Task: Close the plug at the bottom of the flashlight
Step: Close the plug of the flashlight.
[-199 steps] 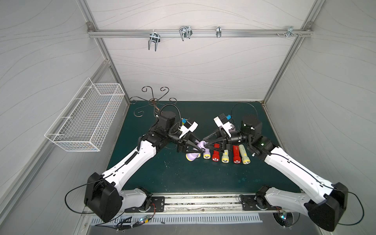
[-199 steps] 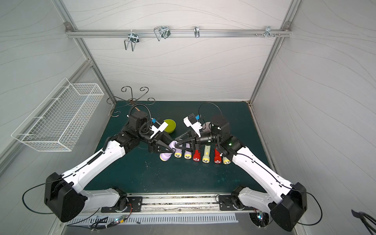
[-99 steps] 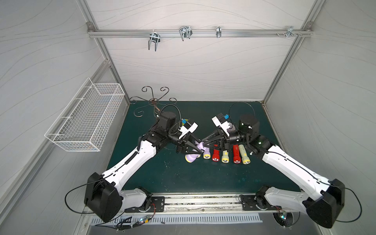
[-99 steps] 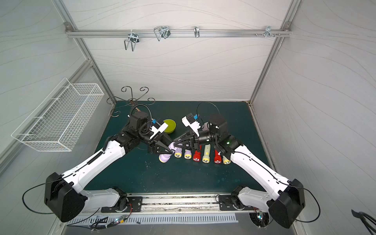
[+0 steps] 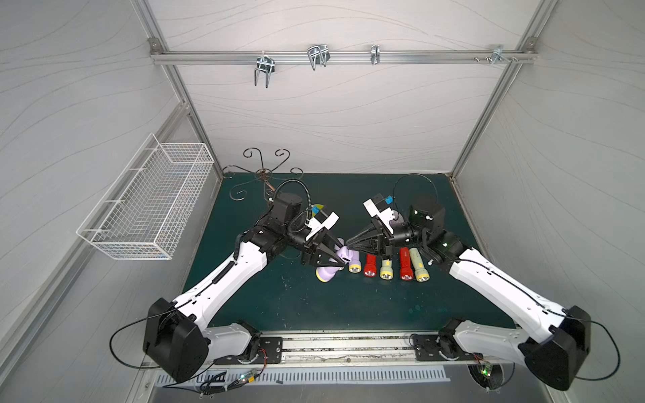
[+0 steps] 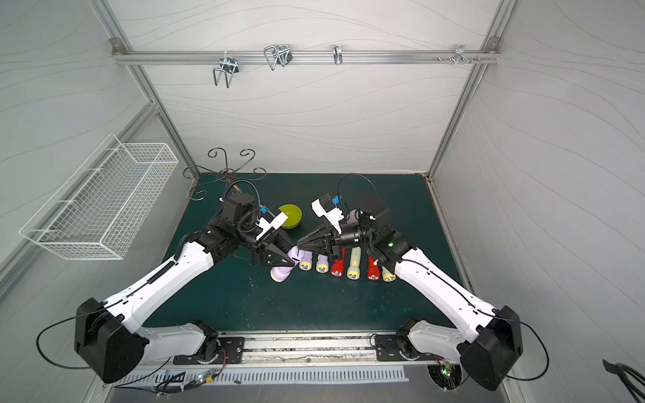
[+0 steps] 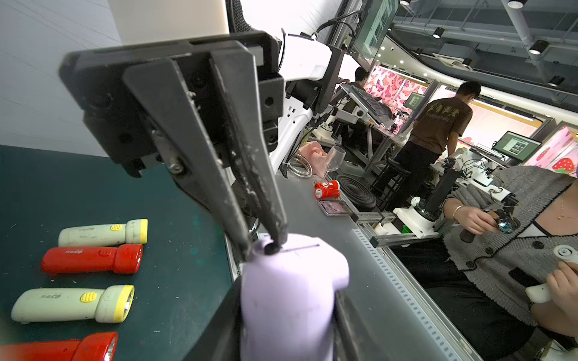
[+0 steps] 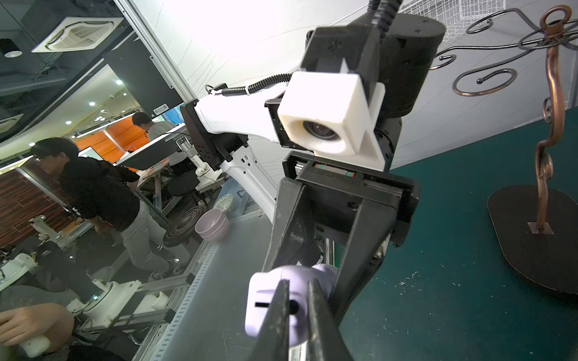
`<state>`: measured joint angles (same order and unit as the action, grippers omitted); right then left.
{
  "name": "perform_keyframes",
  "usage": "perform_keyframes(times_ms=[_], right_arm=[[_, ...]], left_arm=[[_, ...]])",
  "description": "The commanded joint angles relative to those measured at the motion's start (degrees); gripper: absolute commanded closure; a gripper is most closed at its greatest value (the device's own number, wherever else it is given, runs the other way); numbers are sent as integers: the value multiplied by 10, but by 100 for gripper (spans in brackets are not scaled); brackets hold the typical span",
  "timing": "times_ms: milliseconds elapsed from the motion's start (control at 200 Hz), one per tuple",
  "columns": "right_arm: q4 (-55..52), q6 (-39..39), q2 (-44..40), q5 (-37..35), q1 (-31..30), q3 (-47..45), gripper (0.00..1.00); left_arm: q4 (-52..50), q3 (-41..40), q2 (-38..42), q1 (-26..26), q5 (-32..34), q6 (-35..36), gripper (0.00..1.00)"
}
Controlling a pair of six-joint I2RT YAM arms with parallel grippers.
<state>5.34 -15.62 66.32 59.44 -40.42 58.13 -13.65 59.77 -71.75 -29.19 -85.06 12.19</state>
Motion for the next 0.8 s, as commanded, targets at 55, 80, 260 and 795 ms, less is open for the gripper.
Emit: perform_keyframes(times_ms=[55,80,260,795], right_arm=[[-51,14,19,-5,-2,-5,89],[-51,13,19,-7,0,-4,89],[-75,4,20,-48,23,7,95],[-159,7,-87,-324,64,-30,87]], left_arm=[[36,44,25,-3,-35,34,99],[33,45,26,-3,-37,36,99],[3,50,28,-3,-43,60,99],[155,8,-17,0,239,-181,92]])
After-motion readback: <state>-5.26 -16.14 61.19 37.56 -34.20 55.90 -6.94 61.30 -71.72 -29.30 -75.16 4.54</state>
